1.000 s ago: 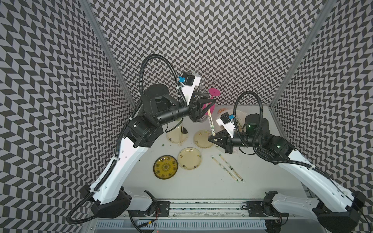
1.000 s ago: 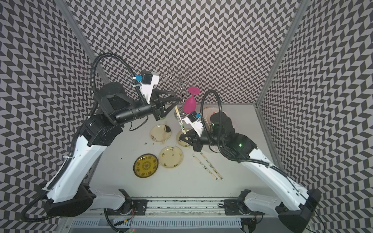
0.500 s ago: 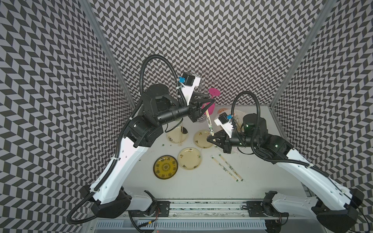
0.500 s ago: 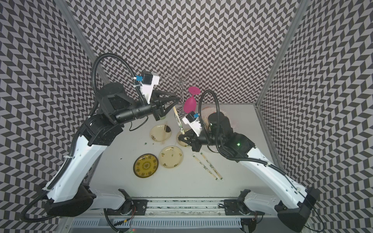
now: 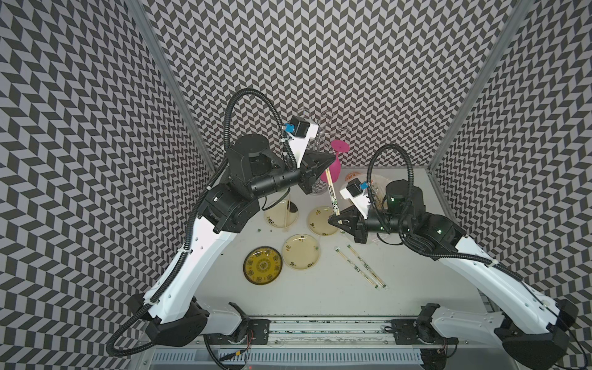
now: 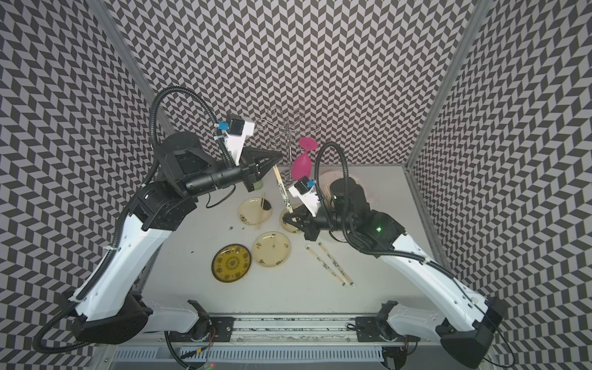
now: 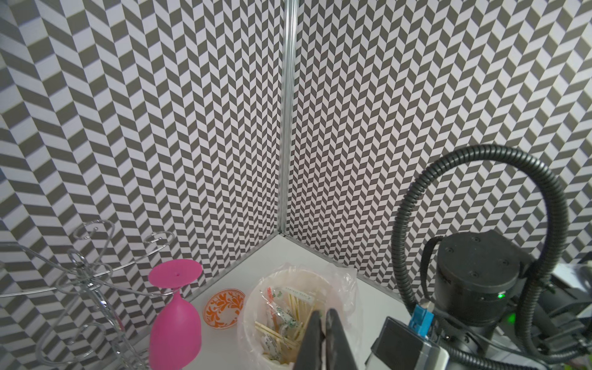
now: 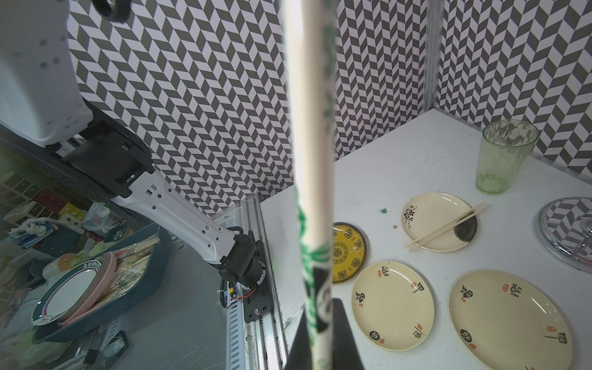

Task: Remove the packaging of disposable chopsticks
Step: Remove the packet bag from the disposable chopsticks.

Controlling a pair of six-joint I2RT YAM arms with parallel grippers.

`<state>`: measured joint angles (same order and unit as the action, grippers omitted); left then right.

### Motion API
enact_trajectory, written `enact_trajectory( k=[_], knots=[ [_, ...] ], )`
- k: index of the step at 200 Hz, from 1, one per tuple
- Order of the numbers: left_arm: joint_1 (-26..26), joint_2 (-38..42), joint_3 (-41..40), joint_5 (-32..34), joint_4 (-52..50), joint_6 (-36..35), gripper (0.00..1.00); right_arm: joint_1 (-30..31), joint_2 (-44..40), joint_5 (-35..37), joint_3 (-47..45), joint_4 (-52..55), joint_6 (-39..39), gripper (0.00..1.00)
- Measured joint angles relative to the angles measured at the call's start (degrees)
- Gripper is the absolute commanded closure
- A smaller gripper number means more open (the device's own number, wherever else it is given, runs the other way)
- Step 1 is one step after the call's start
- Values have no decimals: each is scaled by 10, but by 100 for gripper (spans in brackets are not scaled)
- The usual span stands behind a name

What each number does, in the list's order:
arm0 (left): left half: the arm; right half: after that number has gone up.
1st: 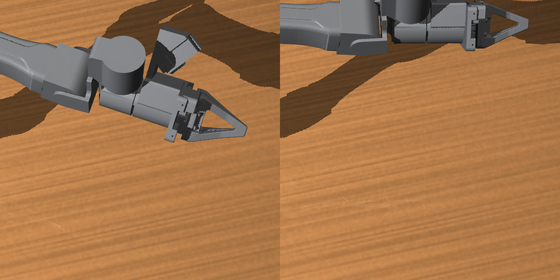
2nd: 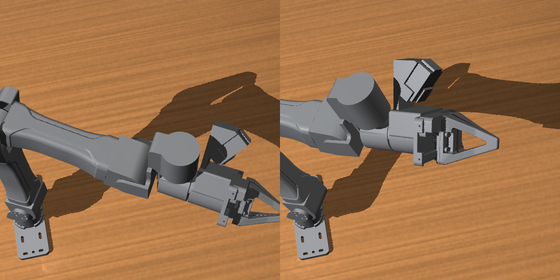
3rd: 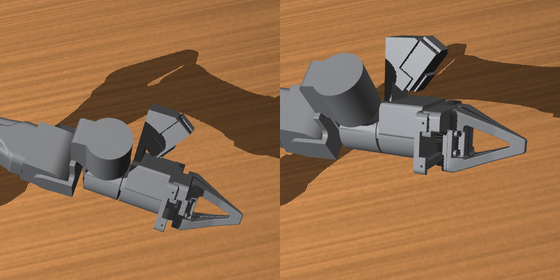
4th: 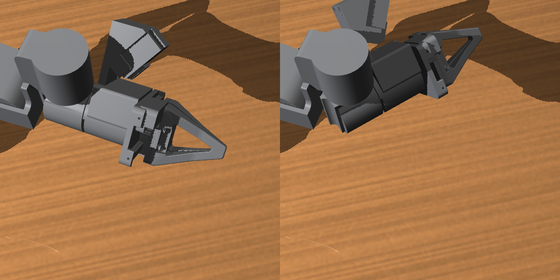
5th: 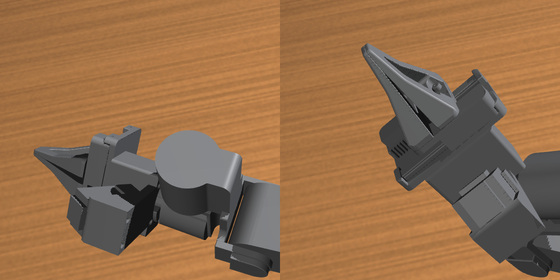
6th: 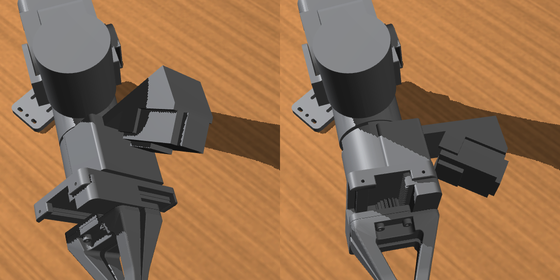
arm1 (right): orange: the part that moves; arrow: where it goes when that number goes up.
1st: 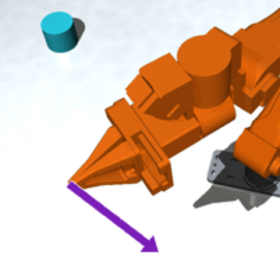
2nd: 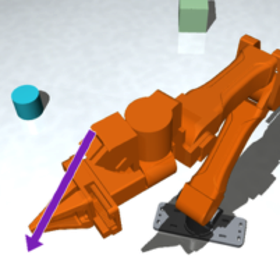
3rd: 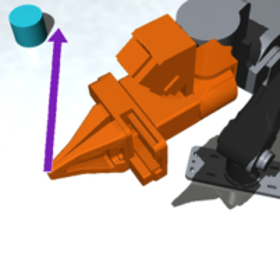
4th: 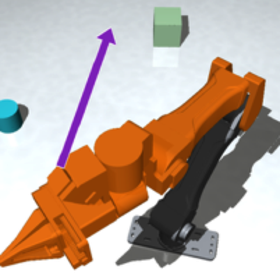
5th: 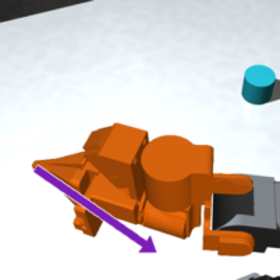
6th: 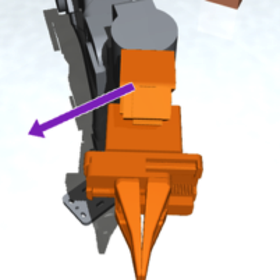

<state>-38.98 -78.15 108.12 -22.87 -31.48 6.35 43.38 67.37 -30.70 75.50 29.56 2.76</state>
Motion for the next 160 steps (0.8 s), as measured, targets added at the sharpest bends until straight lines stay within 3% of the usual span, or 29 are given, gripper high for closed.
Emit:
enact_trajectory(
  k=[58, 160],
  knots=[
    [0, 1, -13, 11, 5, -16, 100, 0, 4, 0, 7, 20, 13, 100],
    [-12, 2, -53, 136, 0, -111, 100, 0, 45, -2, 77, 122, 55, 100]
  ],
)
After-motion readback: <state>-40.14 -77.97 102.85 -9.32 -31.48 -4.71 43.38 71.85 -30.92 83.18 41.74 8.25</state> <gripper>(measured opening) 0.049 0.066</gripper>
